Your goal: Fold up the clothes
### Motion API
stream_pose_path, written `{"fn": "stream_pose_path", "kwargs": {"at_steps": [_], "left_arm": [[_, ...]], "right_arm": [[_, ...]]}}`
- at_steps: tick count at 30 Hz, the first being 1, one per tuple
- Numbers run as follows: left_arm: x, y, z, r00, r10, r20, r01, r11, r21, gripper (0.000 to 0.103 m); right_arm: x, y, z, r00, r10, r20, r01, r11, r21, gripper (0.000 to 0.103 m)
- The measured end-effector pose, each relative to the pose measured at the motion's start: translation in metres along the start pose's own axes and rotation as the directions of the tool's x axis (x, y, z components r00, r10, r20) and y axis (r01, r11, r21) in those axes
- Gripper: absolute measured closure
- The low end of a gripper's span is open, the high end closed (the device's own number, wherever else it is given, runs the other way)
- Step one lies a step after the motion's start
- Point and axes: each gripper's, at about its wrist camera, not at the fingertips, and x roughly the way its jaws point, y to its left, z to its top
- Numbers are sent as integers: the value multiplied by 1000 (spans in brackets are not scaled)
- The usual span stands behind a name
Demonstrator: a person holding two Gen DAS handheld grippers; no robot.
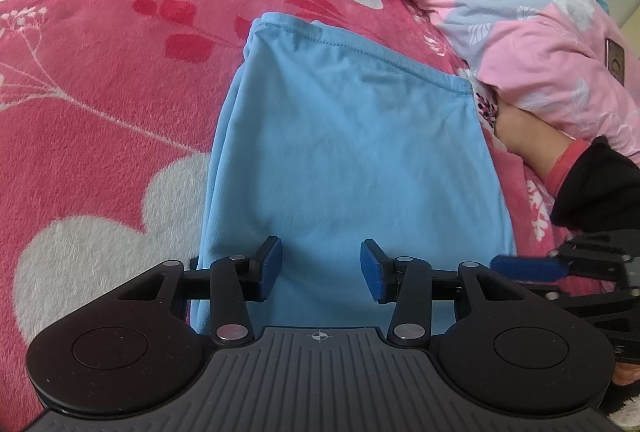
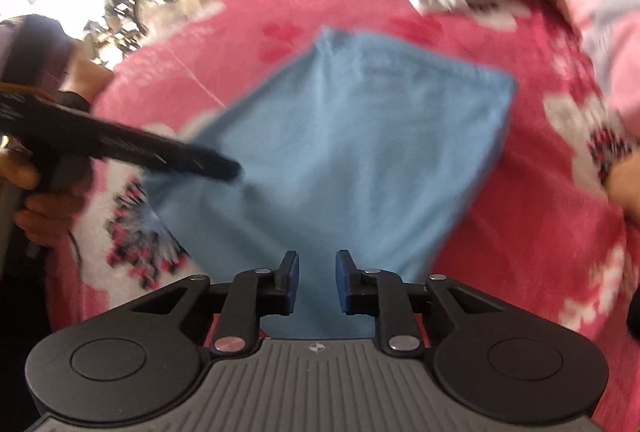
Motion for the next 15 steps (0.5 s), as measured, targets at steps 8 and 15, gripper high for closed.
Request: {"fn": "stream_pose_path", "kwargs": {"at_steps": [8, 15], "left_arm": [[-3, 0, 3, 1000, 8, 22, -8, 1000, -7, 59], [-15, -10, 12, 994, -39, 97, 39, 999, 5, 59]], "right_arm": [[-24, -34, -2, 996, -88, 6, 87, 991, 104, 96], [-16, -19, 21, 995, -67, 78, 62, 996, 57, 96]]}}
